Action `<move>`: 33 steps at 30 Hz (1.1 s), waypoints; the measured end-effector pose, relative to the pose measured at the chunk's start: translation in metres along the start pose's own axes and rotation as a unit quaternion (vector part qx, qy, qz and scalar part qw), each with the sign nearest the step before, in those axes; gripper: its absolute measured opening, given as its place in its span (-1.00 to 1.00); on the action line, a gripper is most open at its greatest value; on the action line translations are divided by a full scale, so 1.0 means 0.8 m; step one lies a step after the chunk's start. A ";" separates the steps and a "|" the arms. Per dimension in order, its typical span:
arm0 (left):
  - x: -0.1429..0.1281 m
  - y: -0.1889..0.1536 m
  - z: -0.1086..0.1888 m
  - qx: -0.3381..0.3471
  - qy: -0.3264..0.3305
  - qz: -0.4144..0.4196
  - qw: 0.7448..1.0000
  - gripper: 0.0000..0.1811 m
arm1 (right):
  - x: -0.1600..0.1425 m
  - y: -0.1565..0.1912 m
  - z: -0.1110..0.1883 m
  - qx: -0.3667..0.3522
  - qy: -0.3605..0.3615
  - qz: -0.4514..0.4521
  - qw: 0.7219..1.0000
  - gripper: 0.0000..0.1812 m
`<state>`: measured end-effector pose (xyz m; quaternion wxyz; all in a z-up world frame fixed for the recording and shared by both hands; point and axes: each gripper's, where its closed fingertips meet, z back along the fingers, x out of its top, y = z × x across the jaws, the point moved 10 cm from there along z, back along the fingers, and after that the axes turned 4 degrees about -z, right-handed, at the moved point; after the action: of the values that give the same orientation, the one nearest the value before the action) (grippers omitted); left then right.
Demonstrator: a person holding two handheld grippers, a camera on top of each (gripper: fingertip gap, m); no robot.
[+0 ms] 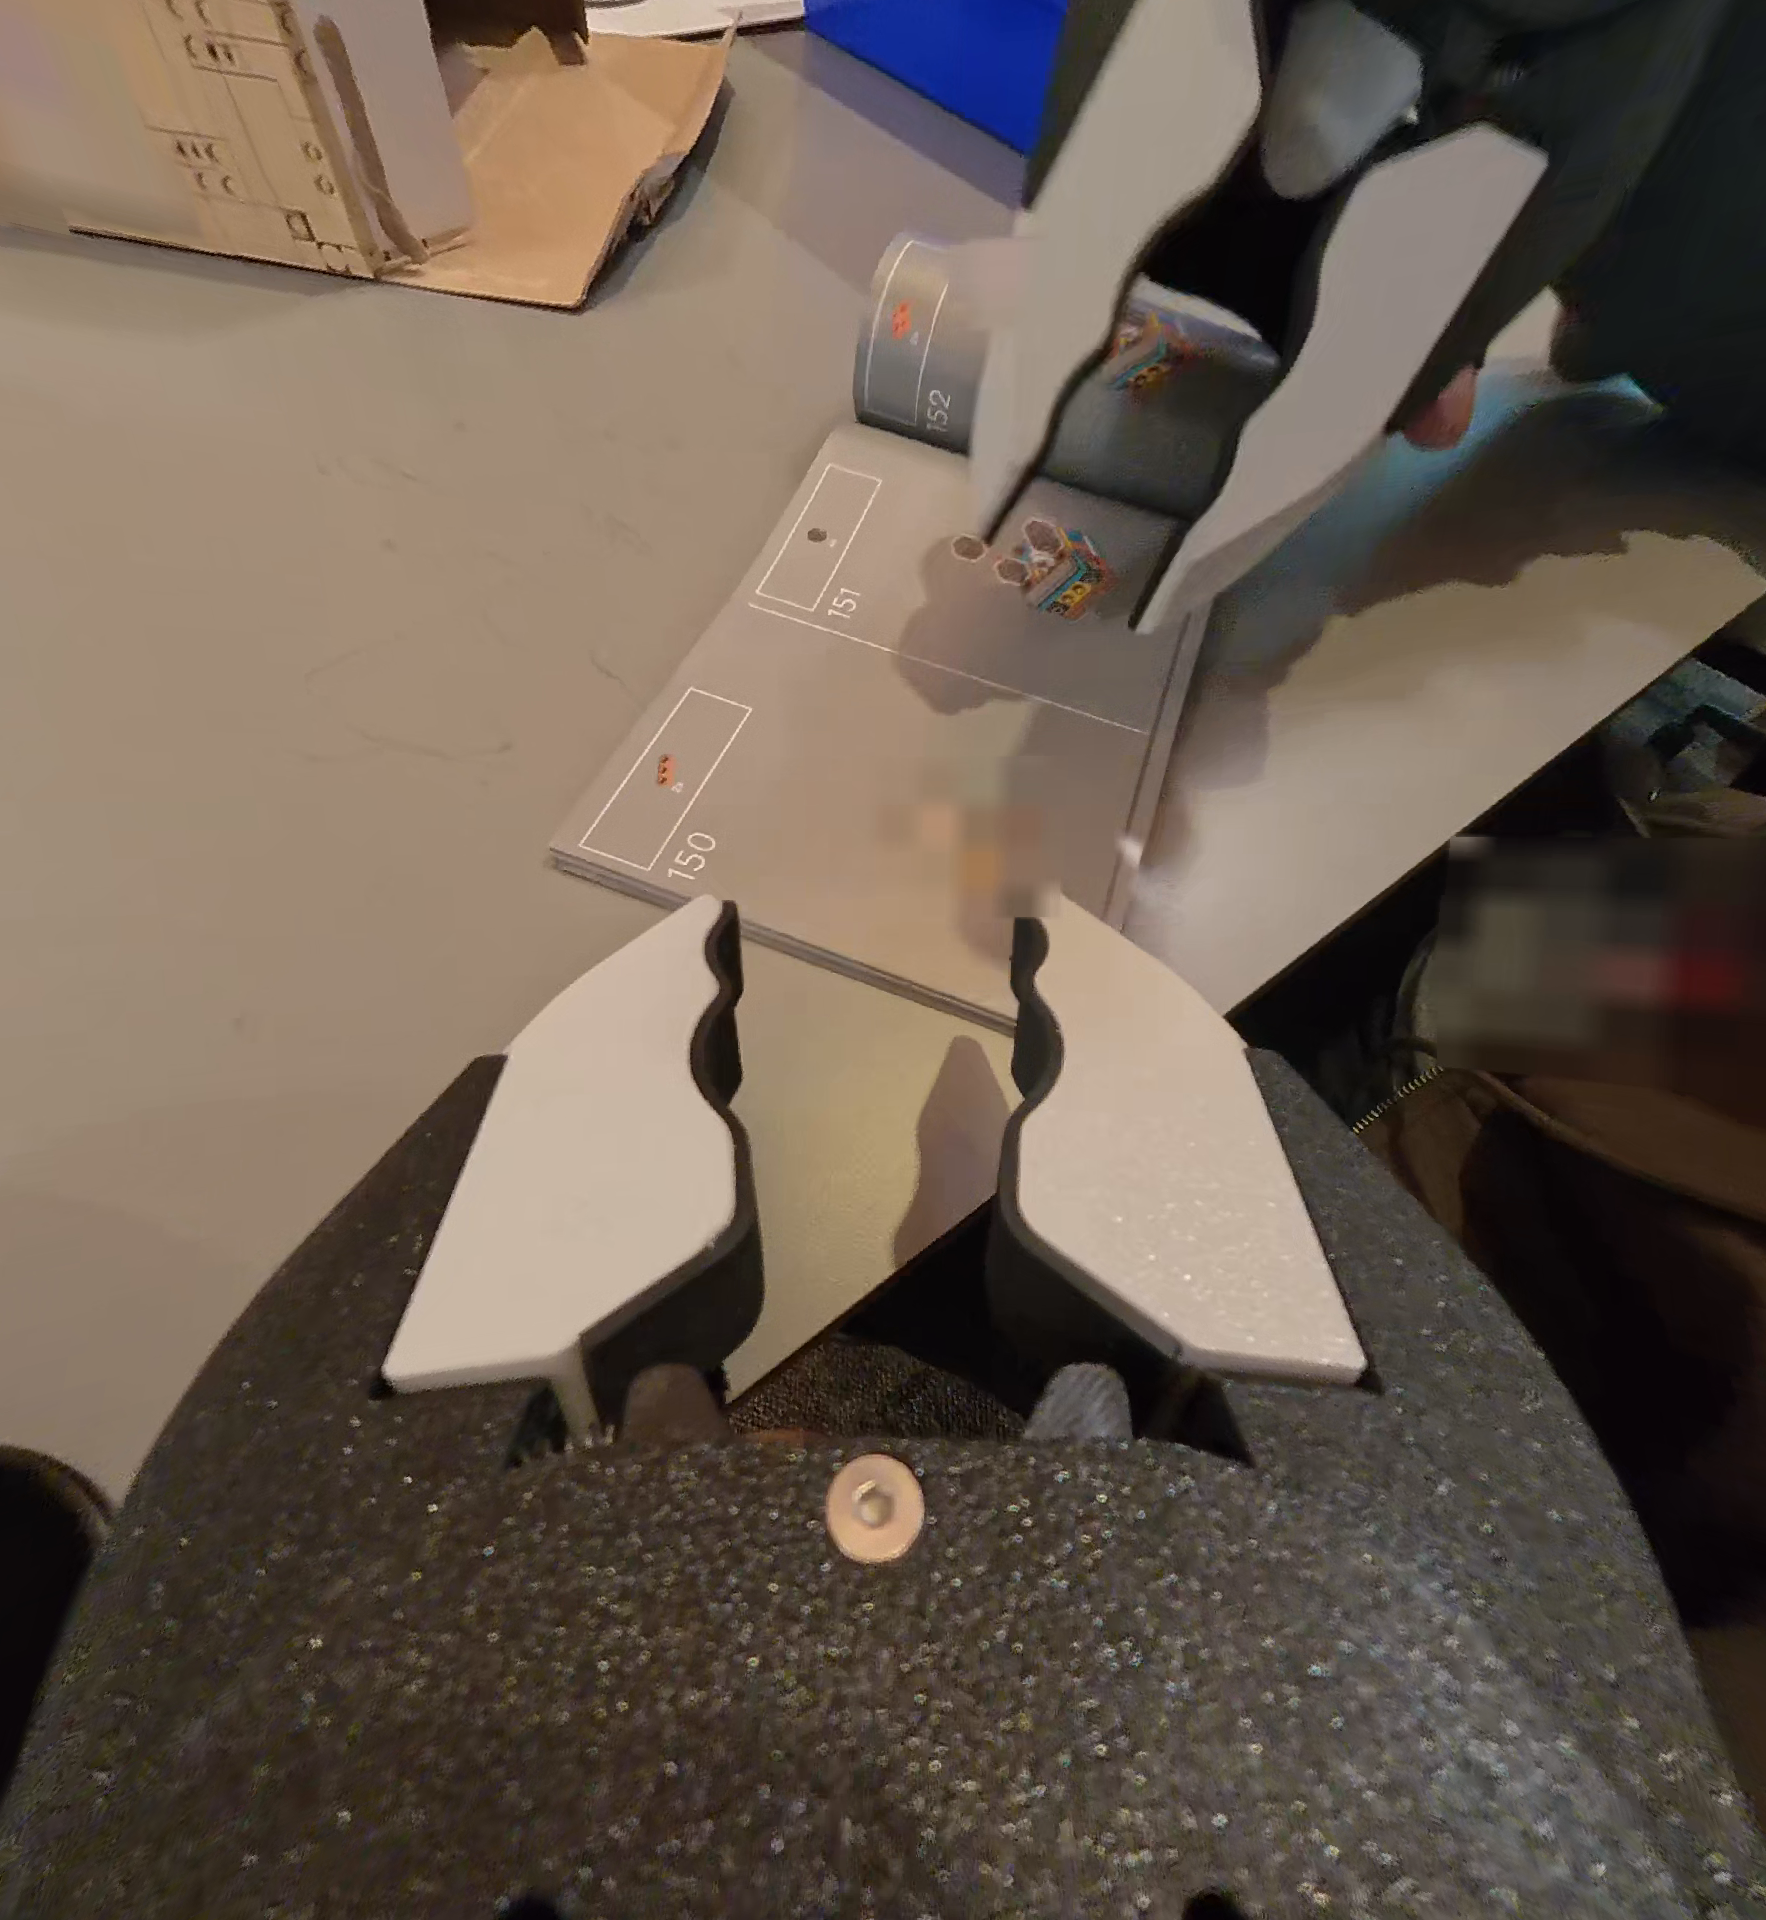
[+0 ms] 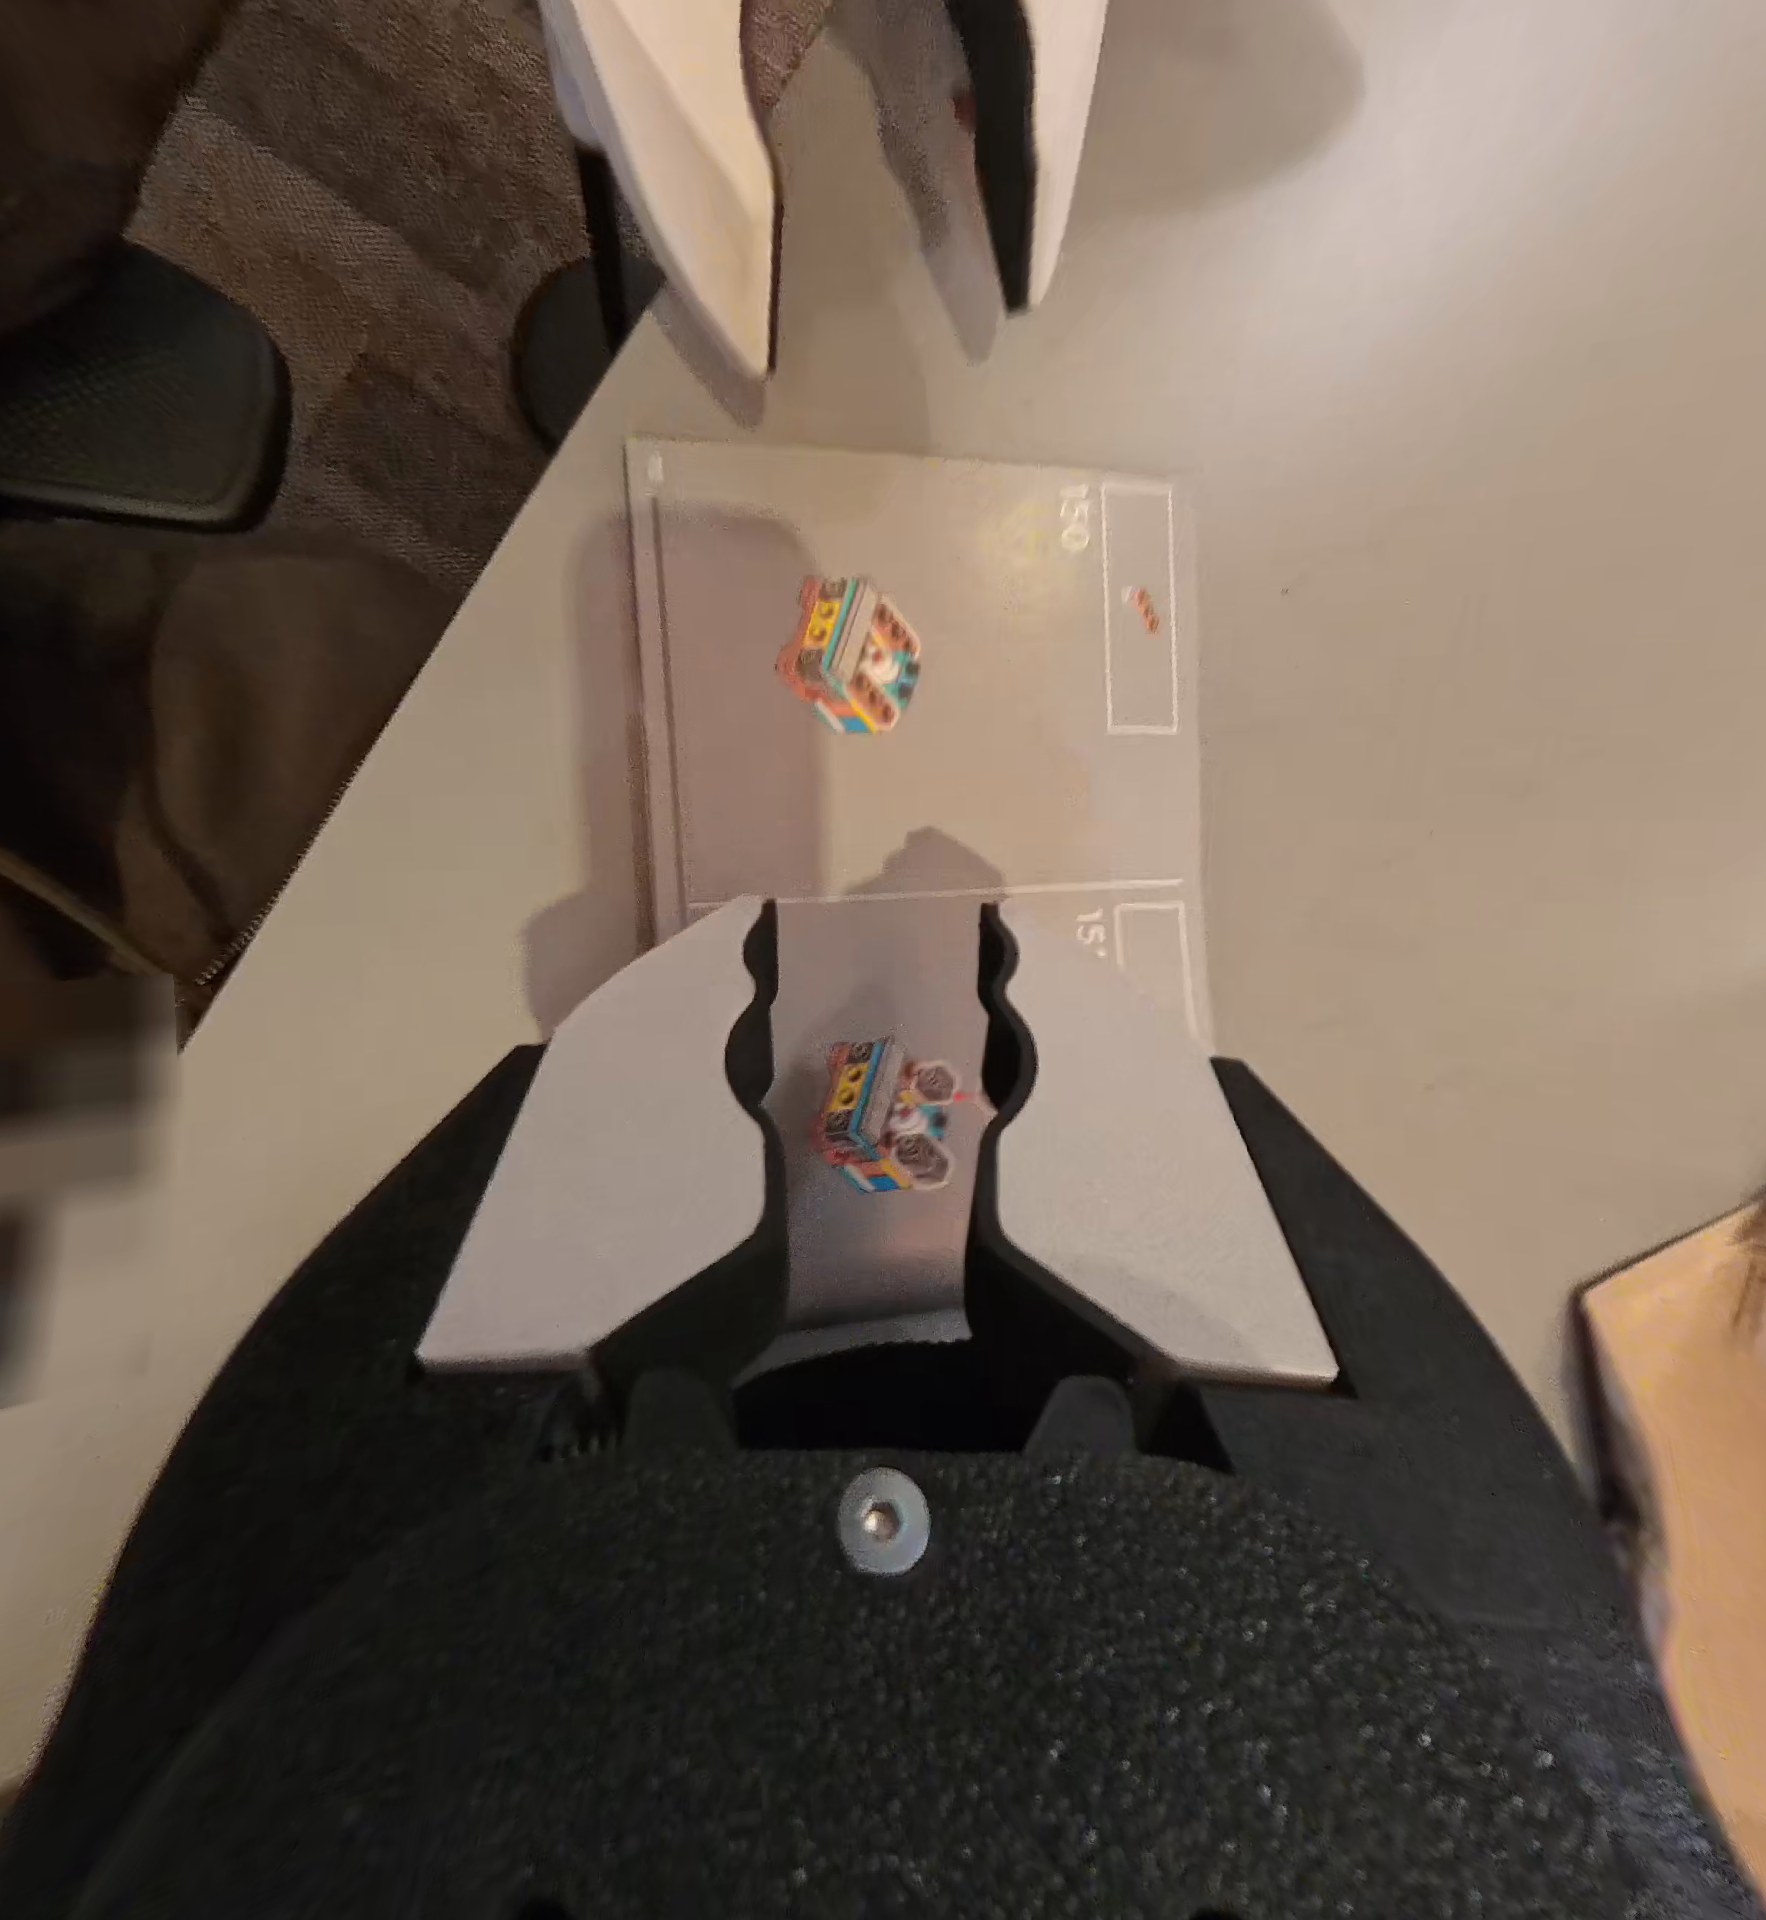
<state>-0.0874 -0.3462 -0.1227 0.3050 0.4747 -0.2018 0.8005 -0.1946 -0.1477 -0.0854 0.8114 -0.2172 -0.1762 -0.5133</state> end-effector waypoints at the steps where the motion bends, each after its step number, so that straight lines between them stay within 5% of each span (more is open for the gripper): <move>1: 0.000 -0.001 -0.002 -0.003 0.001 -0.001 1.000 -0.45 | 0.006 -0.007 0.001 0.018 0.000 0.009 1.000 -0.56; 10: -0.006 0.003 0.000 -0.008 -0.004 0.010 1.000 -0.45 | 0.037 -0.092 -0.053 0.131 0.062 -0.012 0.989 -0.34; 20: -0.014 0.008 0.000 -0.023 -0.019 0.017 0.999 -0.45 | 0.044 -0.104 -0.082 0.145 0.071 -0.079 0.984 -0.27; 33: -0.010 0.005 -0.006 -0.018 -0.003 0.012 1.000 -0.45 | 0.049 -0.087 -0.070 0.149 0.065 -0.068 0.984 -0.32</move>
<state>-0.0901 -0.3485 -0.1321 0.3034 0.4691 -0.2227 0.7989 -0.2384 -0.2339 -0.1009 0.8079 -0.0472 -0.2119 -0.5478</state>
